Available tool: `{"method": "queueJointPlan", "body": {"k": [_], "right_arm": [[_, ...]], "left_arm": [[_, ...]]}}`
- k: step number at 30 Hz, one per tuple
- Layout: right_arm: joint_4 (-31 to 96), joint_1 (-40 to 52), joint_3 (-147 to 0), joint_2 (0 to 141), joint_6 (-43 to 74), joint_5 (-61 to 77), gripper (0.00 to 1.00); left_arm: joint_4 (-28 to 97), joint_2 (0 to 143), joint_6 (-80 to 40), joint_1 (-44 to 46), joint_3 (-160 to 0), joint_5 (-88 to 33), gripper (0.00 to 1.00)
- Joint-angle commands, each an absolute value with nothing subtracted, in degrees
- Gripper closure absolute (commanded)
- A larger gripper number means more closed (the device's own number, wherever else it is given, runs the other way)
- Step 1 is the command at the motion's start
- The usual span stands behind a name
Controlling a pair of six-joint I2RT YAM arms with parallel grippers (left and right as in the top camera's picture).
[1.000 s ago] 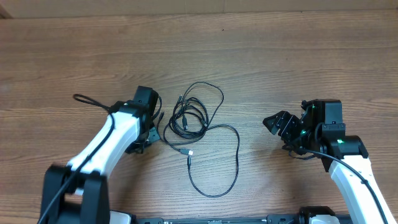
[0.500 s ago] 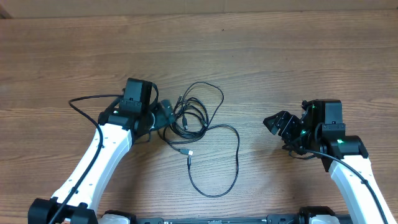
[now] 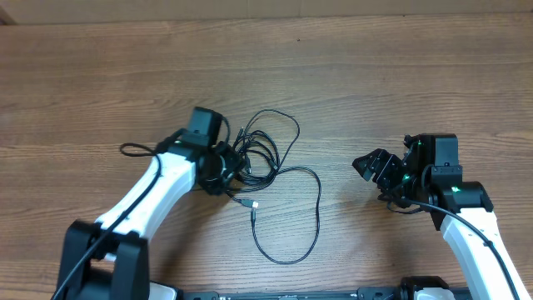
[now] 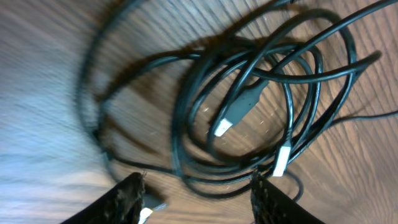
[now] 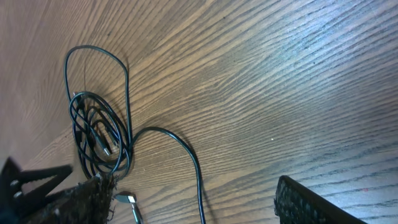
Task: Untangle cables
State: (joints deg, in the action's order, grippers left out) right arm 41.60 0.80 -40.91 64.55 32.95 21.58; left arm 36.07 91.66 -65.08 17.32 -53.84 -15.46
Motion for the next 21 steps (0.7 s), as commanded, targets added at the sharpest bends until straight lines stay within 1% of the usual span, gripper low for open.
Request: {"method": "queueJointPlan", "body": {"k": [1, 2, 4, 5, 6, 7, 8, 13, 17, 21], "right_arm": [[41.34, 0.97, -40.45, 64.42, 32.51, 21.02, 0.19], [41.5, 0.97, -40.45, 64.42, 32.51, 21.02, 0.19], [41.74, 0.97, -40.45, 64.42, 32.51, 21.02, 0.18], [41.91, 0.97, -40.45, 64.42, 32.51, 21.02, 0.18], [42.09, 0.97, -40.45, 64.42, 32.51, 21.02, 0.18], [42.22, 0.97, -40.45, 64.42, 32.51, 20.99, 0.18], [42.37, 0.97, -40.45, 64.42, 32.49, 20.99, 0.18], [42.39, 0.97, -40.45, 64.42, 32.51, 20.99, 0.18], [42.72, 0.97, -40.45, 64.42, 32.51, 20.99, 0.18], [42.78, 0.97, -40.45, 64.42, 32.56, 21.04, 0.18]], "left_arm": [[33.01, 95.2, -70.74, 19.33, -54.46, -16.12, 0.42], [31.77, 96.36, -70.74, 19.7, -54.46, -15.64, 0.41], [30.44, 97.86, -70.74, 20.01, -54.46, -14.09, 0.41], [29.93, 98.67, -70.74, 20.01, -54.46, -13.04, 0.42], [29.85, 99.37, -70.74, 20.01, -54.46, -12.43, 0.46], [30.0, 99.94, -70.65, 20.01, -54.46, -11.88, 0.83], [30.59, 100.29, -70.17, 20.01, -54.46, -11.79, 0.95], [29.61, 99.18, -67.9, 19.94, -54.65, -8.97, 0.96], [29.43, 92.92, -59.64, 19.81, -56.42, -9.47, 0.96], [30.26, 82.96, -49.17, 19.94, -58.39, -9.78, 0.96]]}}
